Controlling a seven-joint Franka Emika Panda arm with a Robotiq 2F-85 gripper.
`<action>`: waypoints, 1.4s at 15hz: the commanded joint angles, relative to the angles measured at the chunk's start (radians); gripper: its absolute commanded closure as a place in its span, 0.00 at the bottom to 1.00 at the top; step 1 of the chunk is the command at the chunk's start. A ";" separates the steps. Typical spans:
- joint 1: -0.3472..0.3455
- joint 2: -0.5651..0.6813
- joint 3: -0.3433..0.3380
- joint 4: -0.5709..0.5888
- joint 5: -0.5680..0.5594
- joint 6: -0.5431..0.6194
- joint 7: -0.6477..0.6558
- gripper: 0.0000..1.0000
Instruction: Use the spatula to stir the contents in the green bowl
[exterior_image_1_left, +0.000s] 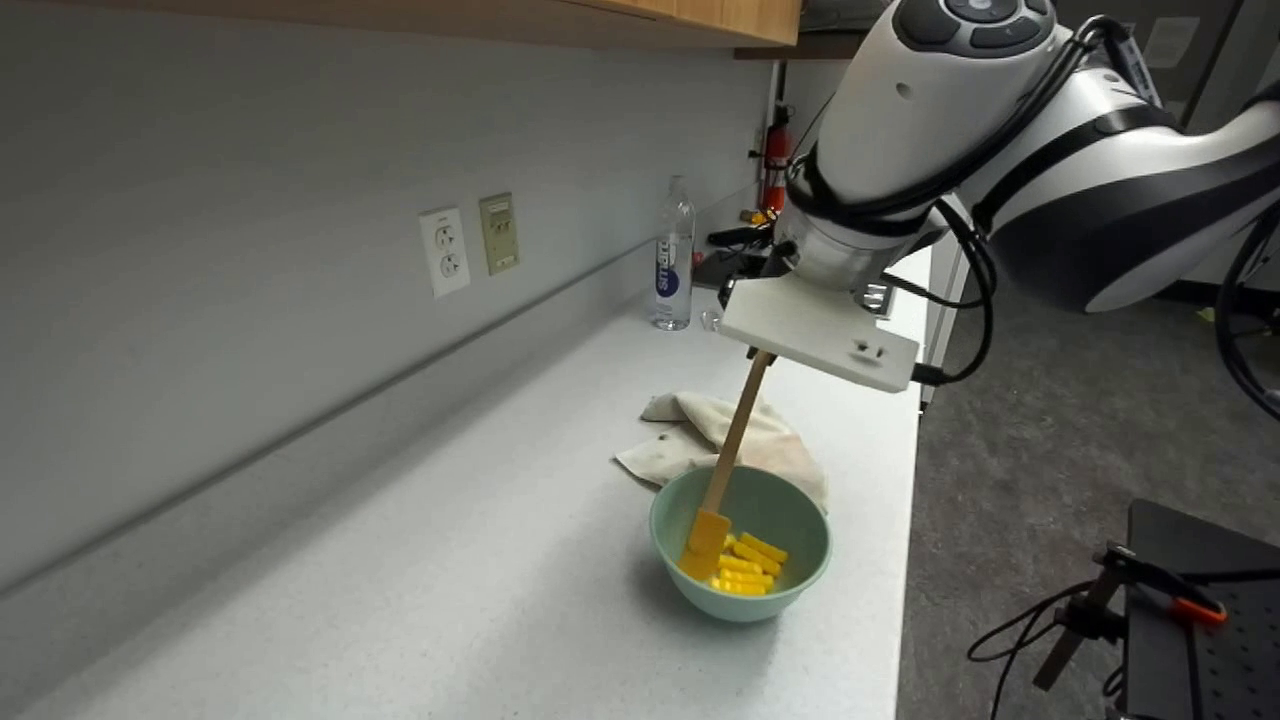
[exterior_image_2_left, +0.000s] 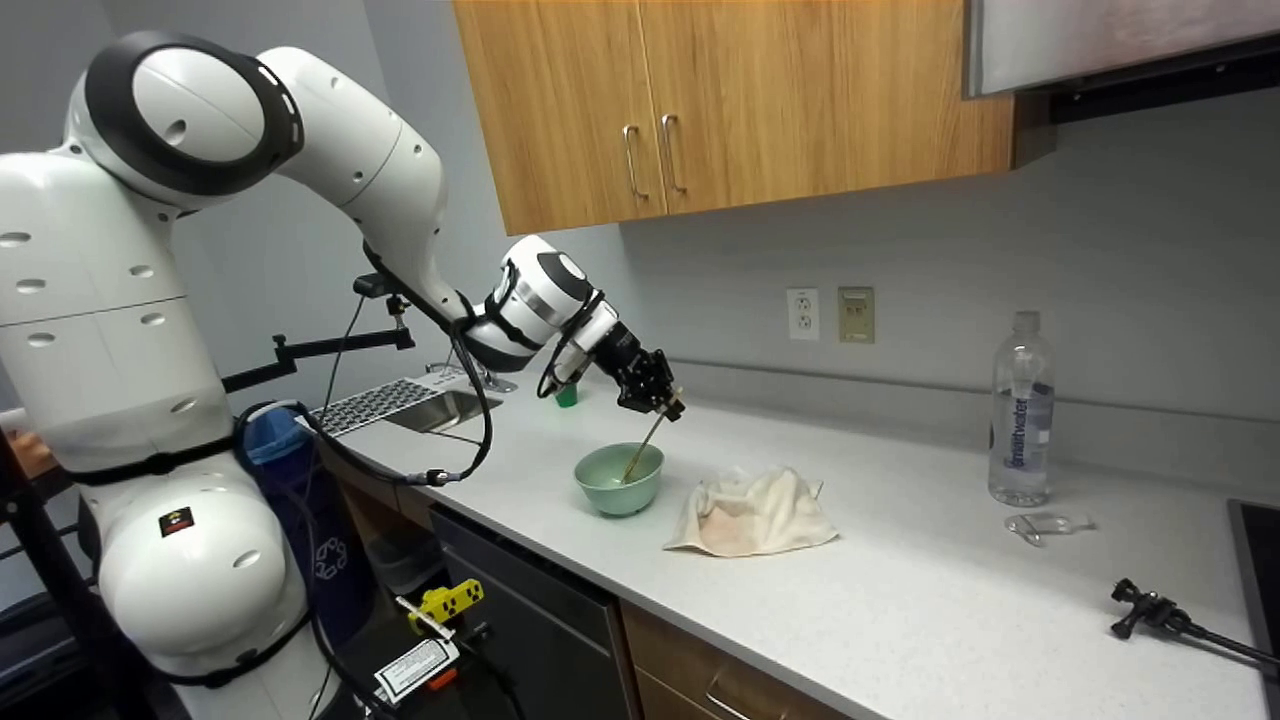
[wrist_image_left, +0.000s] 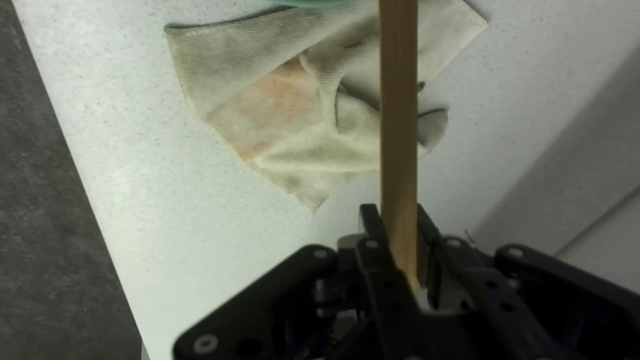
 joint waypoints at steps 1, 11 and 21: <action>0.021 -0.015 0.021 0.002 -0.086 -0.060 0.038 0.96; 0.025 -0.017 0.037 -0.002 -0.288 -0.138 0.131 0.96; 0.007 -0.057 0.030 -0.029 0.044 0.043 -0.148 0.96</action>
